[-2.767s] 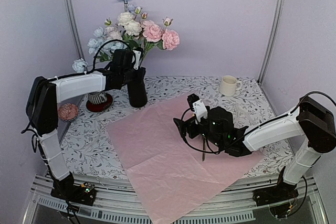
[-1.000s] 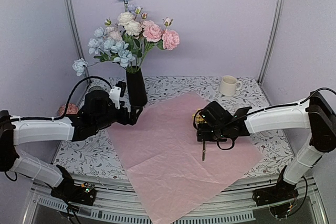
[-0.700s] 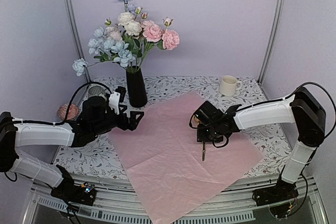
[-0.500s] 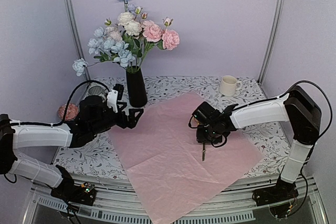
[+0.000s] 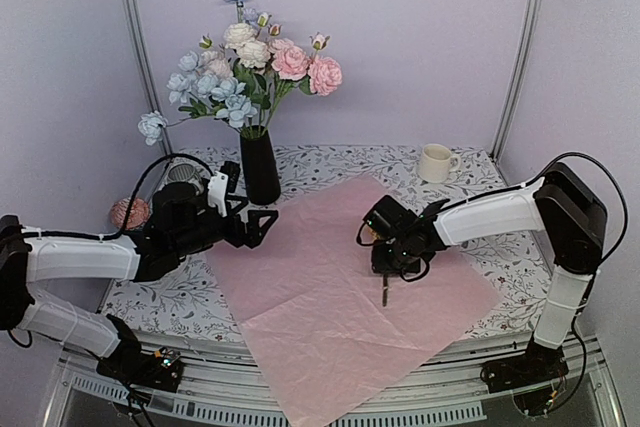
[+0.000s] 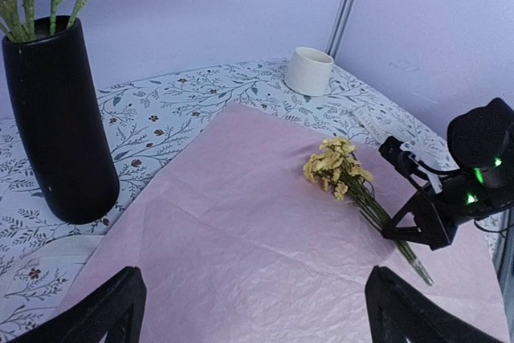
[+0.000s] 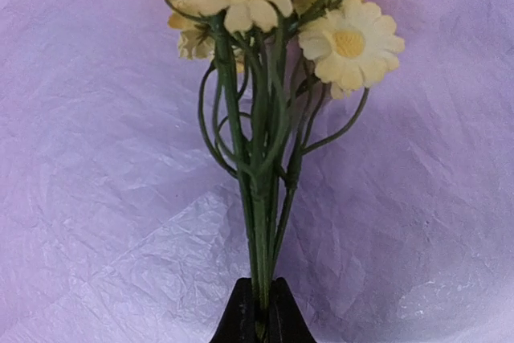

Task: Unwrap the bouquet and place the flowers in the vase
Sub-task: Pick up the fake flower from the flattened wrapping paper, then pass from the right arm to the left

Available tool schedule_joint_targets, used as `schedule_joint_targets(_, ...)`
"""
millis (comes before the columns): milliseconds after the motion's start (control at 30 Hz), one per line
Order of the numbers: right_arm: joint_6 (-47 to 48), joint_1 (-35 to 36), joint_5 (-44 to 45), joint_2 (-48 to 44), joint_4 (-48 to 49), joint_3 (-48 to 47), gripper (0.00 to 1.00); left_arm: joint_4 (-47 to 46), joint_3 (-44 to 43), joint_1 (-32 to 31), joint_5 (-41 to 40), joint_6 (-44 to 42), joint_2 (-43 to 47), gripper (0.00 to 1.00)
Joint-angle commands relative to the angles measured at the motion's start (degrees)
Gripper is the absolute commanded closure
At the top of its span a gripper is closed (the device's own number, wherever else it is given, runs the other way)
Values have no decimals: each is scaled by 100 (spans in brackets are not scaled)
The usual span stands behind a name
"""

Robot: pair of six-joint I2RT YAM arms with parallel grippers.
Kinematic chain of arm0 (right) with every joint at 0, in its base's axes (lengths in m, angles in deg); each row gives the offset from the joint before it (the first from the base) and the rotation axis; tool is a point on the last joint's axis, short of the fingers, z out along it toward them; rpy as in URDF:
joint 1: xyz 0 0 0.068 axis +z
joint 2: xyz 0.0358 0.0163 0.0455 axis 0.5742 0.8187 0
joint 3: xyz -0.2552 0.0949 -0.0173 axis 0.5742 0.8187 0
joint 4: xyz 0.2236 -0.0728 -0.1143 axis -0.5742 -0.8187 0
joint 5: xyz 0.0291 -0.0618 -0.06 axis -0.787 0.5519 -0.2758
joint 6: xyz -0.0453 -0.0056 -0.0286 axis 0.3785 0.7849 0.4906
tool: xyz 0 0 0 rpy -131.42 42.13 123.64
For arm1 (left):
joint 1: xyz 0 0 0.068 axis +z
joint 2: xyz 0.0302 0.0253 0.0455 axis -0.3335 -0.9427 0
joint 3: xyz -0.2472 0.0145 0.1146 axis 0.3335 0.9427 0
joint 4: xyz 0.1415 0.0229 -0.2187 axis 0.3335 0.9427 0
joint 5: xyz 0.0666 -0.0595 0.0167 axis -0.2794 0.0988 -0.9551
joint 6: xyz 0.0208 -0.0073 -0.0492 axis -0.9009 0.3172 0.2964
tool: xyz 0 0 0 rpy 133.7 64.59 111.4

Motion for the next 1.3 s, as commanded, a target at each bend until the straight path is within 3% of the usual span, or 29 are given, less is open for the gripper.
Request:
schedule_joint_targets(0, 330, -36, 157, -504, 351, 31, 97, -287, 42, -51, 383, -74, -59, 3)
schedule_joint_targets(167, 1247, -34, 130, -1153, 1142, 129, 97, -412, 16, -52, 856, -95, -101, 4)
schedule_joint_targets(433, 2997, -29, -674, -2306, 4168, 1276, 93, -828, -63, -52, 1597, 70, -63, 7)
schedule_joint_targets(600, 3626, -28, -558, -2112, 5142, 1592, 97, -1228, -194, -52, 1787, 458, -237, 7)
schedule_joint_targets(833, 3437, -31, -1010, -1794, 6395, 2328, 97, -2242, -467, -154, 2031, 862, -1000, 8)
schedule_joint_targets(1067, 3464, -30, -1165, -1764, 6598, 2506, 97, -2805, -1036, -332, 2339, 1055, -1912, 12)
schedule_joint_targets(1267, 3472, -29, -1158, -1849, 6601, 2543, 96, -2562, -1415, -659, 2117, 905, -2214, 13)
